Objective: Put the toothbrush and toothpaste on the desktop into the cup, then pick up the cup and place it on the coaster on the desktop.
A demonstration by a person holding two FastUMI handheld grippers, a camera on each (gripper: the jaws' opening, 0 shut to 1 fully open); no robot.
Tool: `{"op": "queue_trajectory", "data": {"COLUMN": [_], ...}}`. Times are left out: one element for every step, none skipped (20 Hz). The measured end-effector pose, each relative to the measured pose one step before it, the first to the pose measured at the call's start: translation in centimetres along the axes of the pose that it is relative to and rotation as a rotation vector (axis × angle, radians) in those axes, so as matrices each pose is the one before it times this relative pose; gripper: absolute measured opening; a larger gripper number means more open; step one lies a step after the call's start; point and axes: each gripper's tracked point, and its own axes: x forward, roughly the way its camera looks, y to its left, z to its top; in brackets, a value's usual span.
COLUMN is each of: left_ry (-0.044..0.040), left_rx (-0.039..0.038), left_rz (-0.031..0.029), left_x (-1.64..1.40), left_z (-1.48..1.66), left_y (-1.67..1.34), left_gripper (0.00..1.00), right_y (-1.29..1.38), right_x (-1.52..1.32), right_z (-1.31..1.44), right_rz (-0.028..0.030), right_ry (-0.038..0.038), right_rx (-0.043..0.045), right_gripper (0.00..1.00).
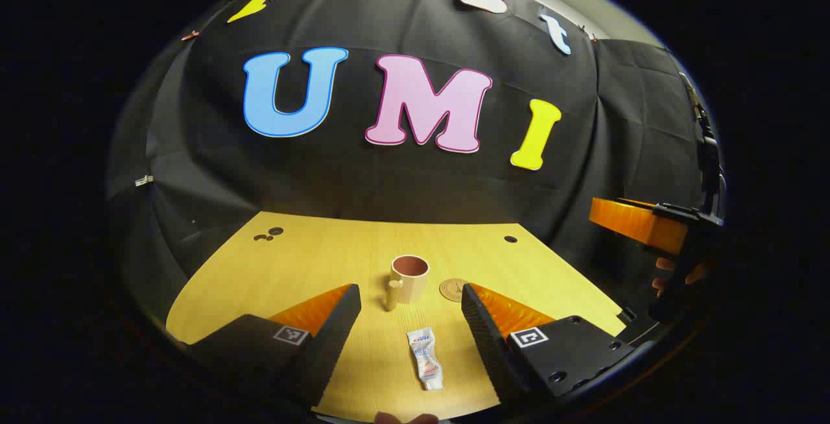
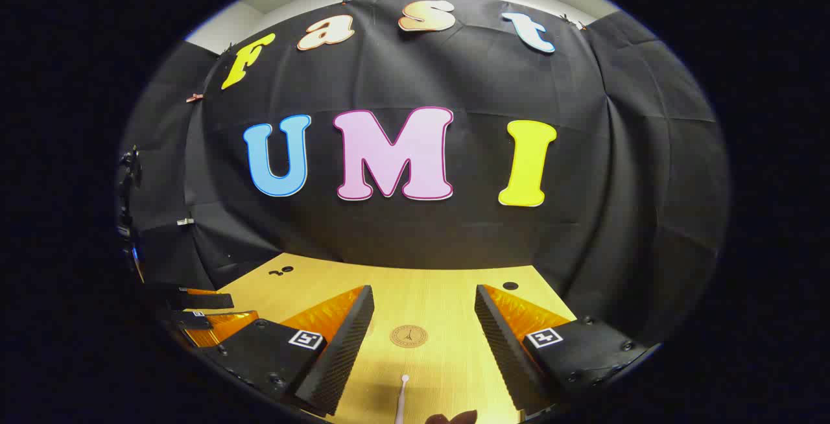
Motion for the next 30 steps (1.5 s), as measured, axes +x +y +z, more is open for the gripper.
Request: {"op": "queue_trajectory", "data": {"left_ry": [0.00639, 0.00410, 0.00333, 0.00273, 0.00232, 0.00320, 0.00154, 0.00308, 0.00277, 0.00379, 0.00443, 0.00435, 0.00391, 0.00353, 0.00527, 0.00860, 0.01294, 0.02366, 0.03075, 0.03696, 0.04404, 0.03832, 0.03489, 0.02789, 0.02989, 0.03152, 0.03733, 0.03260, 0.03066, 0.03168], "left_rx": [0.00271, 0.00193, 0.00236, 0.00369, 0.00391, 0.00454, 0.00332, 0.00264, 0.00062, -0.00102, -0.00169, -0.00151, -0.00152, -0.00140, -0.00054, 0.00021, 0.00002, 0.00118, 0.00100, -0.00346, -0.01221, -0.01905, -0.02009, -0.01642, -0.00853, -0.00395, 0.00026, 0.00158, -0.00010, 0.00010], "left_rz": [-0.00026, -0.00002, -0.00211, 0.00049, -0.00095, -0.00130, -0.00067, -0.00061, 0.00006, -0.00009, 0.00217, 0.00145, 0.00280, 0.00127, 0.00073, 0.00031, -0.00178, -0.00287, -0.00239, -0.00098, -0.01103, -0.01074, -0.01231, -0.00471, -0.00273, 0.00423, 0.00490, 0.01051, 0.00816, 0.00695], "left_x": [0.073, -0.020, 0.041, 0.039, -0.037, 0.044, 0.009, -0.001, -0.060, -0.012, -0.032, 0.002, -0.034, -0.029, -0.050, 0.072, 0.175, 0.264, 0.347, 0.501, 0.543, 0.602, 0.750, 0.967, 0.811, 1.009, 1.046, 1.129, 1.097, 1.074], "left_z": [0.003, -0.227, 0.036, -0.167, 0.033, -0.179, 0.039, -0.256, -0.015, -0.218, 0.014, -0.300, -0.062, -0.121, -0.048, -0.386, -0.272, -0.658, -0.715, -0.985, -0.916, -0.986, -0.703, -0.864, -0.609, -0.886, -0.843, -0.669, -0.499, -0.627], "left_y": [-0.133, -0.169, -0.157, -0.163, -0.124, -0.203, -0.114, -0.158, -0.160, -0.109, -0.030, -0.068, -0.049, 0.008, -0.112, -0.106, -0.134, -0.106, -0.184, -0.072, -0.282, -0.280, -0.253, -0.051, 0.039, 0.287, 0.324, 0.374, 0.312, 0.179], "left_gripper": [0.97, 0.97, 0.97, 0.97, 0.97, 0.97, 0.97, 0.97, 0.97, 0.97, 0.97, 0.97, 0.97, 0.97, 0.97, 0.97, 0.97, 0.97, 0.97, 0.97, 0.97, 0.97, 0.97, 0.97, 0.97, 0.90, 0.95, 0.96, 0.95, 0.95], "right_y": [-0.223, -0.170, -0.052, -0.142, -0.170, -0.170, -0.263, -0.136, -0.175, -0.232, -0.196, -0.232, -0.185, -0.097, -0.142, -0.093, -0.103, -0.189, -0.202, -0.199, -0.203, -0.289, -0.305, -0.330, -0.384, -0.329, -0.419, -0.457, -0.385, -0.472], "right_x": [-0.022, -0.060, -0.093, 0.017, 0.057, -0.028, -0.036, -0.056, -0.057, 0.001, -0.033, -0.074, -0.085, -0.082, -0.032, -0.025, -0.128, -0.044, 0.002, -0.094, -0.163, -0.104, -0.021, -0.040, -0.051, 0.014, 0.049, 0.102, 0.143, 0.219], "right_z": [-0.152, -0.110, -0.141, -0.105, -0.204, -0.216, -0.209, -0.194, -0.205, -0.312, -0.260, -0.244, -0.337, -0.181, -0.246, -0.210, -0.133, -0.191, -0.254, -0.138, -0.260, -0.362, -0.373, -0.360, -0.293, -0.237, -0.215, -0.151, -0.216, -0.143], "right_rz": [0.00014, -0.00098, 0.00076, -0.00201, -0.00195, -0.00136, -0.00295, -0.00304, -0.00117, -0.00195, -0.00263, -0.00277, -0.00169, 0.00031, 0.00033, 0.00087, -0.00154, -0.00222, -0.00233, -0.00264, -0.00247, -0.00445, -0.00313, -0.00226, -0.00490, -0.00375, -0.00401, -0.00460, -0.00585, -0.00533], "right_ry": [0.00109, 0.00104, 0.00049, 0.00340, 0.00543, 0.00400, 0.00361, 0.00335, 0.00289, 0.00573, 0.00782, 0.00742, 0.00581, 0.00500, 0.00529, 0.00705, 0.00414, 0.00508, 0.00595, 0.00427, 0.00398, 0.00729, 0.01089, 0.00826, 0.00885, 0.00784, 0.00636, 0.00475, 0.00655, 0.00645], "right_rx": [-0.00141, -0.00220, 0.00082, 0.00356, 0.00475, 0.00369, 0.00125, 0.00015, 0.00104, 0.00137, 0.00072, 0.00183, 0.00220, 0.00223, 0.00210, 0.00196, 0.00199, 0.00118, 0.00048, 0.00019, -0.00042, -0.00037, 0.00049, 0.00187, 0.00131, 0.00137, -0.00001, -0.00064, -0.00058, 0.00142], "right_gripper": [0.96, 0.96, 0.96, 0.96, 0.96, 0.96, 0.96, 0.96, 0.96, 0.96, 0.96, 0.96, 0.96, 0.96, 0.96, 0.96, 0.96, 0.96, 0.97, 0.97, 0.96, 0.96, 0.96, 0.96, 0.96, 0.97, 0.97, 0.96, 0.97, 0.96]}}
